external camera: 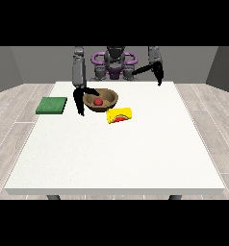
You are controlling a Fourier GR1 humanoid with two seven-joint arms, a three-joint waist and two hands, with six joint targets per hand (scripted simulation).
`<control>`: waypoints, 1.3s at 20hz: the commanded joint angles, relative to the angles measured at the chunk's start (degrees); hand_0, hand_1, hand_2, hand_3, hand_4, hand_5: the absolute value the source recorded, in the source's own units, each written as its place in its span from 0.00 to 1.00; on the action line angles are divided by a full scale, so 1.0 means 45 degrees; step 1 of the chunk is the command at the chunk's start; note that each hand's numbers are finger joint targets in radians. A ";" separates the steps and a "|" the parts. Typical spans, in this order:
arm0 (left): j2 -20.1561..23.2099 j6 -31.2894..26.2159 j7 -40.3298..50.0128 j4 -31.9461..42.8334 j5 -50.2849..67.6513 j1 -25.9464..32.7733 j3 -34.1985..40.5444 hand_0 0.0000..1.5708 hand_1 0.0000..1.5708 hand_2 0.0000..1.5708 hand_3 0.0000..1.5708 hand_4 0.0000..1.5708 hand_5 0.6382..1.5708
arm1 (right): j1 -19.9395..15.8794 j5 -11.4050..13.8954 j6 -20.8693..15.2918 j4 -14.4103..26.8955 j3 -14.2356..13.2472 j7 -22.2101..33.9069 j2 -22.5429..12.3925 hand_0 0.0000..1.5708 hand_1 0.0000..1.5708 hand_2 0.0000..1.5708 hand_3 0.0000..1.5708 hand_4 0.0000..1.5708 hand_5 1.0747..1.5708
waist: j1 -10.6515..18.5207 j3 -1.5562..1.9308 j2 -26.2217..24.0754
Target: Pick the cup and pour the ball into the bowl, then pick the bowl and place it on the pad
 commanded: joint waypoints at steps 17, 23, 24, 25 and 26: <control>0.1369 -0.0931 -0.0745 0.1312 0.1226 0.0764 0.1663 0.00 0.00 0.00 0.00 0.00 1.00 | -0.1051 0.1427 -0.2628 -0.0247 0.1254 0.4989 -0.0931 1.00 1.00 1.00 1.00 0.66 0.98 | -0.0983 0.0034 -0.1431; 0.1017 -0.0082 -0.1282 0.1830 0.0862 0.1622 0.1602 0.00 0.00 0.00 0.00 0.00 1.00 | -0.0717 0.1214 -0.1752 -0.1018 0.1280 0.6583 -0.1881 1.00 1.00 1.00 1.00 0.68 0.98 | -0.1685 0.0035 -0.2158; 0.1171 -0.0316 -0.0944 0.1715 0.1005 0.1503 0.1661 0.00 0.00 0.00 0.00 0.00 1.00 | -0.0789 0.1073 -0.1398 -0.0997 0.1112 0.6984 -0.2393 1.00 1.00 1.00 1.00 0.67 0.98 | -0.1593 0.0036 -0.2211; 0.1386 -0.0716 -0.1023 0.1579 0.1295 0.0899 0.1785 0.00 0.00 0.00 0.00 0.00 1.00 | -0.1150 0.0825 -0.1063 -0.0888 0.0634 0.6550 -0.3154 1.00 1.00 1.00 1.00 0.68 0.99 | -0.1433 0.0039 -0.1280; 0.1420 -0.0658 -0.0562 0.1286 0.1148 0.0931 0.1645 0.00 0.00 0.00 0.00 0.00 1.00 | -0.0770 0.0502 -0.0671 -0.0759 0.0359 0.6625 -0.3337 1.00 1.00 1.00 1.00 0.67 0.99 | -0.1374 0.0042 -0.1604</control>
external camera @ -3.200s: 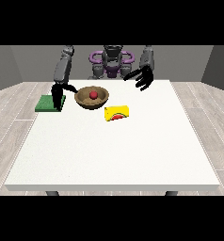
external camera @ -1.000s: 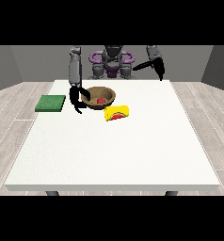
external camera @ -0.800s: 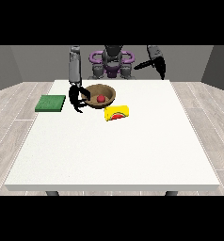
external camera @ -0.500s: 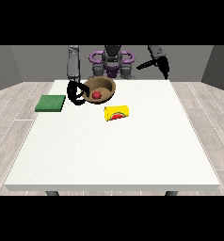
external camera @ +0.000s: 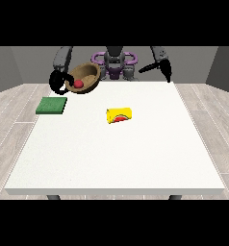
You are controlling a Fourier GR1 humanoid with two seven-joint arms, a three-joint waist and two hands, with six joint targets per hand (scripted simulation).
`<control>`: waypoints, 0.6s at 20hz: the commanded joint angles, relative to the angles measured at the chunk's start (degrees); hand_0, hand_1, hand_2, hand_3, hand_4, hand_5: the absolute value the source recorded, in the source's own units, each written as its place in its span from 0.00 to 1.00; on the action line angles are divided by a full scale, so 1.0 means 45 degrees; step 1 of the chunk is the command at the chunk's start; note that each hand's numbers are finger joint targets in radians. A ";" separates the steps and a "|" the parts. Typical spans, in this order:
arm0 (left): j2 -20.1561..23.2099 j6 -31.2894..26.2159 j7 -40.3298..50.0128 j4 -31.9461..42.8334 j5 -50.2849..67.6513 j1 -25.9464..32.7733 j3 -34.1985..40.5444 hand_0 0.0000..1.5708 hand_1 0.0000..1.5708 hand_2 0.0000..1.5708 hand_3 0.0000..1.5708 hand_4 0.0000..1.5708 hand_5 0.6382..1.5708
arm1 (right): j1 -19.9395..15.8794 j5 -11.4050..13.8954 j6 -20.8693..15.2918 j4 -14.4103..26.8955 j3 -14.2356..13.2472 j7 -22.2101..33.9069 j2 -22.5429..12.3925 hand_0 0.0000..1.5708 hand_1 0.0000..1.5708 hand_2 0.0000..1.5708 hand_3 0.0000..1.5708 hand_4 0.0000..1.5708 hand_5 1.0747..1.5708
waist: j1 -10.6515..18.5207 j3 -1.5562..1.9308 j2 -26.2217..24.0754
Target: Pick the cup and pour the ball into the bowl, then pick the bowl and place it on the pad
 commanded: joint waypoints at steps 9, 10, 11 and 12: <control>-0.0583 0.1291 -0.1435 -0.0566 -0.0608 -0.0248 -0.0444 0.00 0.00 0.00 0.00 0.00 0.99 | 0.0319 -0.1746 0.2756 0.0516 -0.2048 -0.0859 -0.2893 1.00 1.00 1.00 1.00 0.68 0.98 | 0.0078 0.0012 0.2249; -0.0558 0.1363 -0.1483 -0.0176 -0.0442 -0.0536 -0.0193 0.00 0.00 0.00 0.00 0.00 0.99 | 0.0516 -0.1634 0.3045 0.0344 -0.1806 -0.1036 -0.2697 1.00 1.00 1.00 1.00 0.68 0.98 | -0.0271 0.0010 0.2354; -0.0640 0.1271 -0.1893 -0.0593 -0.0429 -0.0628 -0.0378 0.00 0.00 0.00 0.00 0.00 0.99 | 0.0227 -0.1889 0.3672 0.0613 -0.2220 -0.1359 -0.3463 1.00 1.00 1.00 1.00 0.68 0.98 | 0.0041 0.0016 0.3294; -0.0656 0.1592 -0.1418 -0.1080 -0.0796 -0.0594 -0.0612 0.00 0.00 0.00 0.00 0.00 0.99 | 0.0671 -0.1993 0.4167 0.0977 -0.2398 -0.1766 -0.3681 1.00 1.00 1.00 1.00 0.67 0.98 | 0.0115 0.0023 0.3176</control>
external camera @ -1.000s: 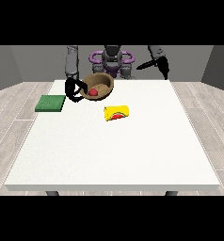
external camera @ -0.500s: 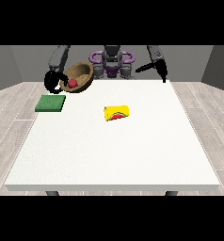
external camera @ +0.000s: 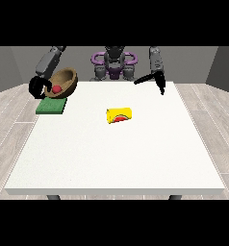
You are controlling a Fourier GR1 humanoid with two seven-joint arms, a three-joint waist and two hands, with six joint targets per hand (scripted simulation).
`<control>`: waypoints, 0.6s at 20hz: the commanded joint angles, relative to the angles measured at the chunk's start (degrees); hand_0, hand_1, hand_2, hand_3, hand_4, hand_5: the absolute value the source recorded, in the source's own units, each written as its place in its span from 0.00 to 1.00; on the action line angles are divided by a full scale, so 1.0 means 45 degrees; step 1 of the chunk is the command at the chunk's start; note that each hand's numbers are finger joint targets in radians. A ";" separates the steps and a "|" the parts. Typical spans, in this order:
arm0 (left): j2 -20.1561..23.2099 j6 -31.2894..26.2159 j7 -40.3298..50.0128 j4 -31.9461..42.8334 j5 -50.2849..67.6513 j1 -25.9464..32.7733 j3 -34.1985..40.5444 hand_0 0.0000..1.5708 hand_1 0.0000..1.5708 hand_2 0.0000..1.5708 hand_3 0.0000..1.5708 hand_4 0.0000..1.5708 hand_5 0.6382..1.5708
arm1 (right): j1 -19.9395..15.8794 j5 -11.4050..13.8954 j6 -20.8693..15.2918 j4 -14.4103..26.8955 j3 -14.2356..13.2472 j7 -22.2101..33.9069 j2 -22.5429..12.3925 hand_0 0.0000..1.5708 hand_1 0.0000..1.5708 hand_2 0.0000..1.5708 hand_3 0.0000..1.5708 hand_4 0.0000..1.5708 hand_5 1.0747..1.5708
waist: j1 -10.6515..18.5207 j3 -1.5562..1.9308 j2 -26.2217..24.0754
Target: Pick the cup and pour the ball into the bowl, then pick the bowl and place it on the pad
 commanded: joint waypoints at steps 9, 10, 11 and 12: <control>-0.0035 0.0473 0.0532 -0.2768 -0.0522 -0.0436 -0.0652 0.00 0.00 0.00 0.00 0.00 0.99 | -0.0084 -0.0059 0.1639 0.1698 -0.1143 -0.2771 -0.2918 1.00 1.00 1.00 0.00 0.66 0.99 | 0.0517 0.0015 0.2894; -0.0083 0.0645 0.0773 -0.3290 -0.0764 -0.0673 -0.0855 0.00 0.00 0.00 0.00 0.00 0.99 | -0.0221 0.0080 0.1658 0.1814 -0.1099 -0.3232 -0.2942 1.00 1.00 1.00 0.00 0.67 0.99 | 0.0497 0.0023 0.3339; 0.0150 0.0478 0.0912 -0.3894 -0.0777 -0.0457 -0.0882 0.00 0.00 0.00 0.00 0.00 0.99 | -0.0400 -0.0086 0.2022 0.2108 -0.1347 -0.3188 -0.3467 1.00 1.00 1.00 0.00 0.66 1.00 | 0.0686 0.0030 0.3595; 0.0112 0.0752 0.1046 -0.3914 -0.0694 -0.0722 -0.0606 0.00 0.00 0.00 0.00 0.00 0.99 | -0.0361 0.0034 0.2171 0.2042 -0.1245 -0.3429 -0.3541 1.00 1.00 1.00 0.00 0.66 1.00 | 0.0347 0.0027 0.3776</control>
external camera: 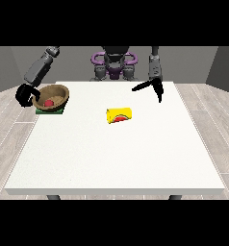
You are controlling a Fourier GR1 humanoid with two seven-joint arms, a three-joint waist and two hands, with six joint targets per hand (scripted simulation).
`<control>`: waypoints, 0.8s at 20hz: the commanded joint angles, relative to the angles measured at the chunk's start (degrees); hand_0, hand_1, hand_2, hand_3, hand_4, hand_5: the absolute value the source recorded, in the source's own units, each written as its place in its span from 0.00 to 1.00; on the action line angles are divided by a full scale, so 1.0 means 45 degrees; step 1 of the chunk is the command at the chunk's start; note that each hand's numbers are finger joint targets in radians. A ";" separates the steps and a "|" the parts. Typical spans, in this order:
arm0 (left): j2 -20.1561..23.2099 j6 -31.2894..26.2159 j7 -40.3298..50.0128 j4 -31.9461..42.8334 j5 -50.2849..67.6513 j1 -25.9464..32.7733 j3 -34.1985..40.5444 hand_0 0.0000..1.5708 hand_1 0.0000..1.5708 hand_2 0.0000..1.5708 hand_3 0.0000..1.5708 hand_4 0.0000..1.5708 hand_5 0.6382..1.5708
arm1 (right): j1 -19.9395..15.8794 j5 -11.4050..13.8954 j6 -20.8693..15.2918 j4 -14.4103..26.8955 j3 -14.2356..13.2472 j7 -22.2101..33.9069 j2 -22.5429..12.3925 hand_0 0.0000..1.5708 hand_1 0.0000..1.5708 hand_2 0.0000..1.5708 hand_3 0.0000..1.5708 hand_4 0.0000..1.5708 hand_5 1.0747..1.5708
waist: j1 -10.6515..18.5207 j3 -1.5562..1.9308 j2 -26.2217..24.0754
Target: Pick the cup and pour the ball into the bowl, then pick the bowl and place it on the pad
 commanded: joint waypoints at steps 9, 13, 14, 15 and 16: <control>0.0082 -0.0049 0.1700 -0.2985 -0.0370 0.0659 -0.0500 0.00 0.00 0.00 0.00 0.00 0.99 | -0.1071 -0.0279 0.0726 0.1502 -0.0603 -0.0187 -0.1034 1.00 1.00 1.00 0.00 0.58 0.99 | -0.0082 -0.0001 0.0590; -0.0325 0.0075 0.2409 -0.2965 -0.0463 0.0695 -0.0736 0.00 0.00 0.00 0.00 0.00 0.99 | -0.0822 0.0011 0.1012 0.1550 -0.0217 0.0428 -0.1154 1.00 1.00 1.00 0.00 0.45 1.00 | -0.0505 -0.0010 -0.0352; -0.0209 -0.0068 0.1353 -0.2745 -0.0158 0.1098 -0.0590 0.00 0.00 0.00 0.00 0.00 1.00 | -0.0921 -0.0285 0.0995 0.1577 -0.0539 0.0438 -0.1418 1.00 1.00 1.00 0.17 0.47 1.00 | -0.0315 -0.0016 0.0148; -0.0107 -0.0417 0.1854 -0.3120 0.0090 0.0983 -0.0582 0.00 0.00 0.00 0.00 0.00 0.99 | -0.0890 -0.0124 0.1095 0.1645 -0.0392 0.0590 -0.1573 1.00 1.00 1.00 0.31 0.47 1.00 | -0.0206 -0.0013 0.0036; -0.0122 -0.0407 0.2010 -0.3286 -0.0068 0.1372 -0.0722 0.00 0.00 0.00 0.00 0.00 0.99 | -0.0423 0.0008 0.0920 0.1711 -0.0218 0.0100 -0.0773 1.00 1.00 1.00 0.52 0.47 1.00 | -0.0142 -0.0012 -0.0317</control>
